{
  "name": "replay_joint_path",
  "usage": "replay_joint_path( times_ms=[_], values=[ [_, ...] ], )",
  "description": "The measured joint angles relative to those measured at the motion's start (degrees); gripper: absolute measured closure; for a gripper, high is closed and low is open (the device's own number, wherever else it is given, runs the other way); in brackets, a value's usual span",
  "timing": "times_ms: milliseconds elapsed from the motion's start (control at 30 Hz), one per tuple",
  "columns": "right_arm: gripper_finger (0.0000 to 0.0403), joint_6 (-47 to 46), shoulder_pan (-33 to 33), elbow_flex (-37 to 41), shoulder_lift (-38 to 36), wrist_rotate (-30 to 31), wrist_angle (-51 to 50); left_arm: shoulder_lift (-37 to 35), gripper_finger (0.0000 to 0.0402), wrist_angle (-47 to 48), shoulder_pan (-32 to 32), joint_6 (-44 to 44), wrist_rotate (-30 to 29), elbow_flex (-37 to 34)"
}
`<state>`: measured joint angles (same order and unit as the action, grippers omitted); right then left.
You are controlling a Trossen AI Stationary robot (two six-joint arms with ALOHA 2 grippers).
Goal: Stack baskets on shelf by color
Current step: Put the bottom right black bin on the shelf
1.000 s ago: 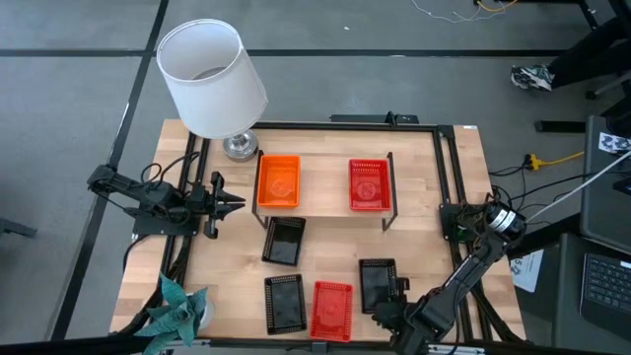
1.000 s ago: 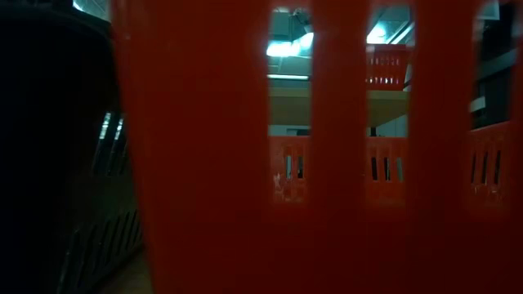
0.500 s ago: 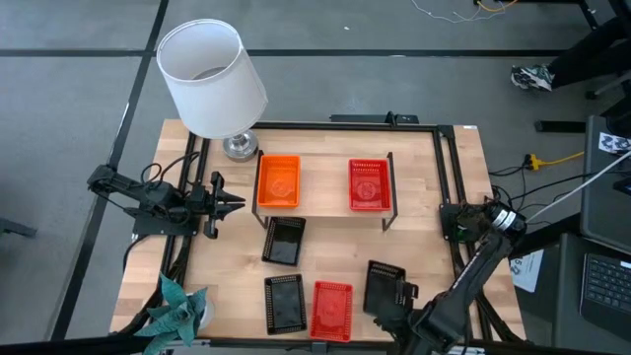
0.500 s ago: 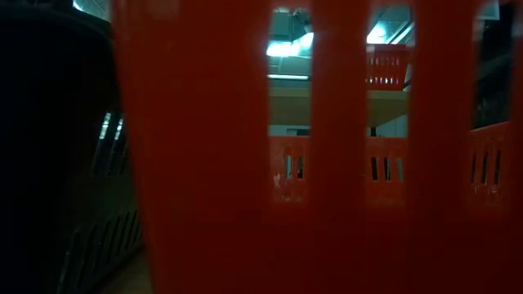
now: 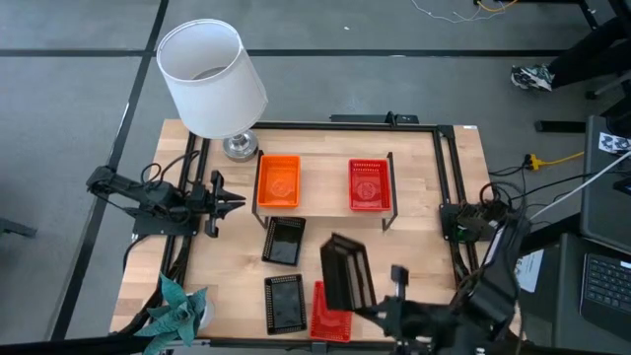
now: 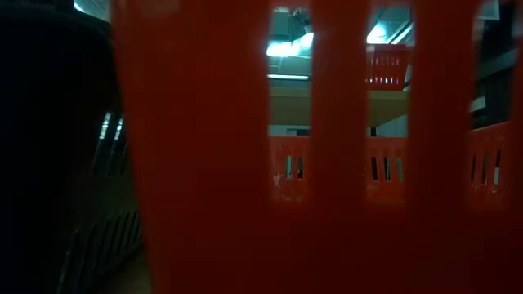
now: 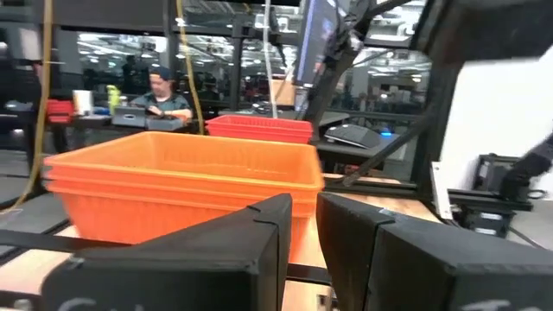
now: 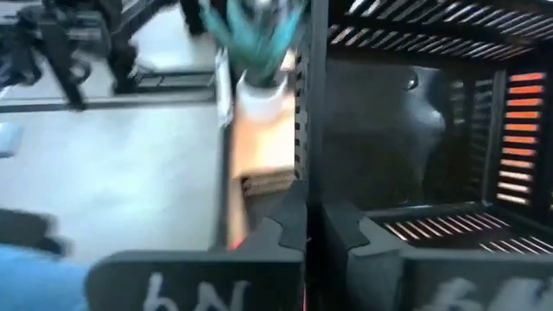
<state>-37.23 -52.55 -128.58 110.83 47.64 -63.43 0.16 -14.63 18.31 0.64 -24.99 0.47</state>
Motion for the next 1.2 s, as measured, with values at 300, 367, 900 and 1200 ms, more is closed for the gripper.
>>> replay_joint_path(
  times_ms=[300,367,900,1200],
  values=[
    [0.0402,19.48,11.17,-4.54,0.02,-1.09,-6.05,-0.02,0.0351,0.0,-8.78,0.0,-0.15,0.0],
    [0.0402,19.5,14.71,-4.45,0.09,-3.7,-9.25,-0.02,0.0351,0.0,-9.09,0.0,-0.09,0.0],
    [0.0403,23.43,33.2,14.28,0.17,-17.77,-8.4,-0.02,0.0351,0.0,-9.14,0.0,-0.02,0.0],
    [0.0403,28.77,39.39,18.92,0.13,-22.05,-4.51,-0.02,0.0351,0.0,-9.14,0.0,-0.02,0.0]
  ],
)
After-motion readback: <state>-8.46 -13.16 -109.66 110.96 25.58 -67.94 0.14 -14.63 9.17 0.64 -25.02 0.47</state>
